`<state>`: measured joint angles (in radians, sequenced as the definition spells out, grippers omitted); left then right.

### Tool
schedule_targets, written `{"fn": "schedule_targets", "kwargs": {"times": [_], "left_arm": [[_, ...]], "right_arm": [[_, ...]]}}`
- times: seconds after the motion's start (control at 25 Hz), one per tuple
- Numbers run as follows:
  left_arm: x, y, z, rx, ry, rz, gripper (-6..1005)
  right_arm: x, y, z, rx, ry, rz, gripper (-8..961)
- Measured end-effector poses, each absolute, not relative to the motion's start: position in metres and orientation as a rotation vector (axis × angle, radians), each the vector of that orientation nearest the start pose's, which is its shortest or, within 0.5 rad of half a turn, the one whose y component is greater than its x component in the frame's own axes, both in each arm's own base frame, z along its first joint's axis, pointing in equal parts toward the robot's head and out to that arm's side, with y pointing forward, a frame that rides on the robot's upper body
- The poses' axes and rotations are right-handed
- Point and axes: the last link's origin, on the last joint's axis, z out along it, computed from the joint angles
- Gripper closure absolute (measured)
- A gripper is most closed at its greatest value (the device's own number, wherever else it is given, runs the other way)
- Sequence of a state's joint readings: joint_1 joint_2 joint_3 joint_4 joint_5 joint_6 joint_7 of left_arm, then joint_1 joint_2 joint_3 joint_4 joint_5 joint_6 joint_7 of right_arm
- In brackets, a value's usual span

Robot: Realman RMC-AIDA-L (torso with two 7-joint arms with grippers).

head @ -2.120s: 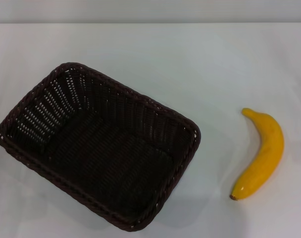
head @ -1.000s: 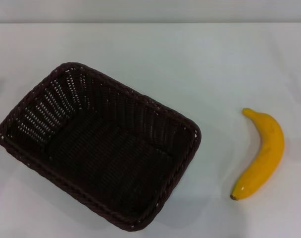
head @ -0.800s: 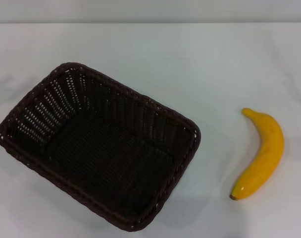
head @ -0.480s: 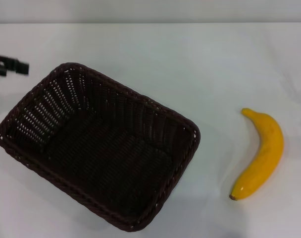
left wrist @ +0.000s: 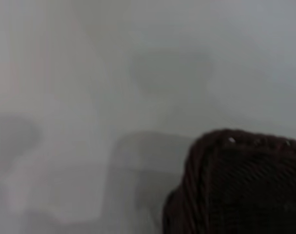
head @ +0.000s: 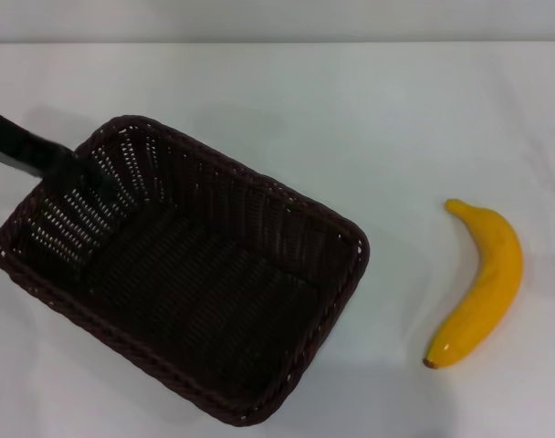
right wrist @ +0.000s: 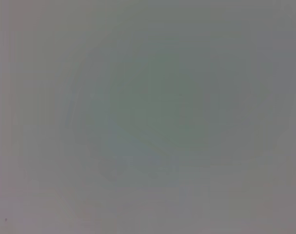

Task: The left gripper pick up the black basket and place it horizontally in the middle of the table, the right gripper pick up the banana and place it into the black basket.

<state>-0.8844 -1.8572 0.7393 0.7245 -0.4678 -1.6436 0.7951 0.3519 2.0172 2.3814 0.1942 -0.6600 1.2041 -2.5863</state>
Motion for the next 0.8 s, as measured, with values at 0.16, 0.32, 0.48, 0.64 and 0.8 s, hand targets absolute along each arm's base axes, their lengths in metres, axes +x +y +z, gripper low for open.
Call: {"fn": "schedule_targets", "kwargs": {"times": [0.16,0.32,0.48,0.64,0.8], "left_arm": [[-0.239,0.402,0.072,-2.512,-1.414,0.384,107],[-0.241,0.4,0.069,-2.515,-1.417,0.398,178],[-0.244,0.397,0.069,-2.517,-1.432,0.398,286],[-0.247,0.395,0.069,-2.515,-1.449,0.388,426],[-0.248,0.393,0.069,-2.516,-1.466,0.374,620]], "right_arm": [[0.382,0.317,0.079,-1.417,0.624,0.792,82],[0.382,0.317,0.079,-1.417,0.624,0.792,82],[0.383,0.317,0.079,-1.419,0.624,0.791,82],[0.383,0.315,0.078,-1.42,0.627,0.788,82],[0.385,0.314,0.077,-1.42,0.631,0.785,82]]}}
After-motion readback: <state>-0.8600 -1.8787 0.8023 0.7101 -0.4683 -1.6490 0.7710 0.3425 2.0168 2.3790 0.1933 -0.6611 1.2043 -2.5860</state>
